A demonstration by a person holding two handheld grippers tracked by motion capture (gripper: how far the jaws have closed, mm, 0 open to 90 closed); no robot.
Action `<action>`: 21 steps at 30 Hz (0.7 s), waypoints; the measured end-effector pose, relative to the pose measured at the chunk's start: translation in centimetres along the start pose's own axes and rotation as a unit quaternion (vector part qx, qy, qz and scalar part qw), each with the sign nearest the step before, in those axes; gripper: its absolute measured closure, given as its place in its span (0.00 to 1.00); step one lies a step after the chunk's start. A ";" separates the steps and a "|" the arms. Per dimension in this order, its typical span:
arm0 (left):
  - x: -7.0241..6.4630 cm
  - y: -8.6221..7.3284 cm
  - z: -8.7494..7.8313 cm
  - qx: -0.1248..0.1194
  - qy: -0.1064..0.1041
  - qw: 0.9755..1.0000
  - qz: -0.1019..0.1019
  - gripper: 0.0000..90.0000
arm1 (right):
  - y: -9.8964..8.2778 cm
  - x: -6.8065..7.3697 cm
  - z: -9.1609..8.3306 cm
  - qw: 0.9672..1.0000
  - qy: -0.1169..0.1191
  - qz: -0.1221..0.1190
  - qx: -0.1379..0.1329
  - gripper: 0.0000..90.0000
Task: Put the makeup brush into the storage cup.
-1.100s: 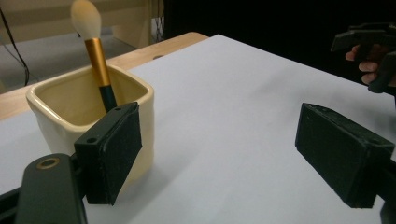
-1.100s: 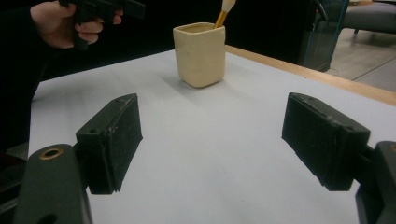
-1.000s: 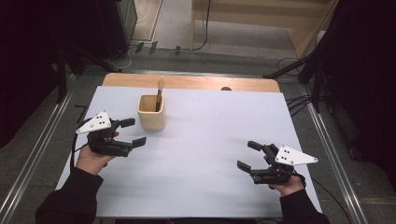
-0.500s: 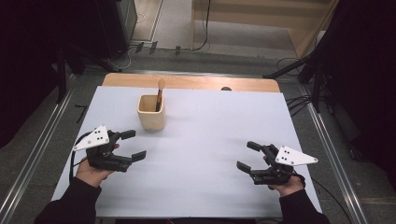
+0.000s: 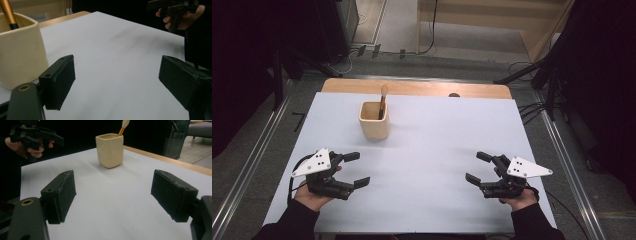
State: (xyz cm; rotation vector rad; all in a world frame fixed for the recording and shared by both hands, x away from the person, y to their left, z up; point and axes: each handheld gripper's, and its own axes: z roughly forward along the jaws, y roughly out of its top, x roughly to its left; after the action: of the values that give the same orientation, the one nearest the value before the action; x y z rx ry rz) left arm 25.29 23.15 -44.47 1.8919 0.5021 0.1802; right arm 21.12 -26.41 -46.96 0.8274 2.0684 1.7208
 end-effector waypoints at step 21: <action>-0.5 -0.6 -0.1 0.000 0.000 1.000 0.002 0.15 | 0.0 0.0 0.0 1.000 0.002 0.001 -0.003 0.23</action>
State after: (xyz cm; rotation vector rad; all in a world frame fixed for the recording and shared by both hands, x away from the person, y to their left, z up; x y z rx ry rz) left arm 24.66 23.17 -44.91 1.8924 0.4975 0.1829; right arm 21.07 -26.41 -46.92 0.8254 2.0647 1.7290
